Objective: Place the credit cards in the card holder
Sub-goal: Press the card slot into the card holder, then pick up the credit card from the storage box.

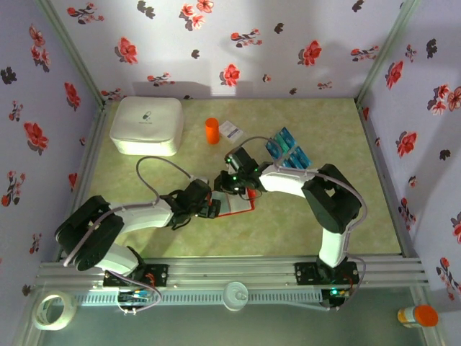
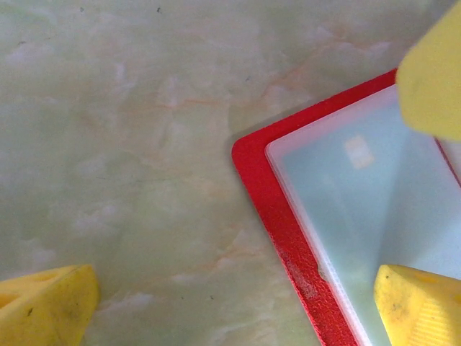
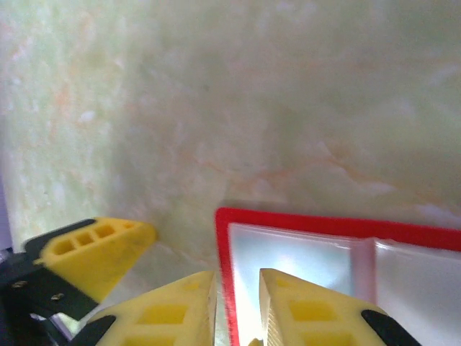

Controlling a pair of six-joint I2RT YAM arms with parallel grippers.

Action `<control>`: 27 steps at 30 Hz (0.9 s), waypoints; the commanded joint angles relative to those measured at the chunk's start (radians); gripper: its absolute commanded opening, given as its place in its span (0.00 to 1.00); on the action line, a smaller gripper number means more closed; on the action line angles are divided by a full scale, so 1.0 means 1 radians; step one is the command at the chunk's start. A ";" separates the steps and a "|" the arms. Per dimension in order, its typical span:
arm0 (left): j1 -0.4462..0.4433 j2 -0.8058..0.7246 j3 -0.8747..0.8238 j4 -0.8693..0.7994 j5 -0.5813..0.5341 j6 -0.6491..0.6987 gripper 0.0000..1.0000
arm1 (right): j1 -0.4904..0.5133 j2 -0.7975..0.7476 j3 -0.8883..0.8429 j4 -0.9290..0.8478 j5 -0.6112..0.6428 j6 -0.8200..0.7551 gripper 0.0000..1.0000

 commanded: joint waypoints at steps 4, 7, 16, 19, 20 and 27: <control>-0.002 0.041 -0.019 -0.027 0.020 -0.039 1.00 | -0.035 -0.091 0.074 -0.153 0.045 -0.086 0.31; -0.002 0.037 -0.019 -0.026 0.020 -0.039 1.00 | -0.078 -0.135 0.076 -0.202 0.068 -0.116 0.33; -0.002 0.049 -0.003 -0.030 0.018 -0.027 1.00 | -0.232 -0.285 0.061 -0.396 0.178 -0.254 0.39; -0.002 0.053 0.002 -0.030 0.019 -0.024 1.00 | -0.287 -0.327 0.062 -0.469 0.224 -0.311 0.40; -0.003 0.054 0.001 -0.029 0.018 -0.023 1.00 | -0.302 -0.336 0.061 -0.486 0.236 -0.326 0.41; -0.003 0.054 -0.010 -0.022 0.013 -0.026 1.00 | -0.354 -0.335 0.087 -0.609 0.378 -0.429 0.42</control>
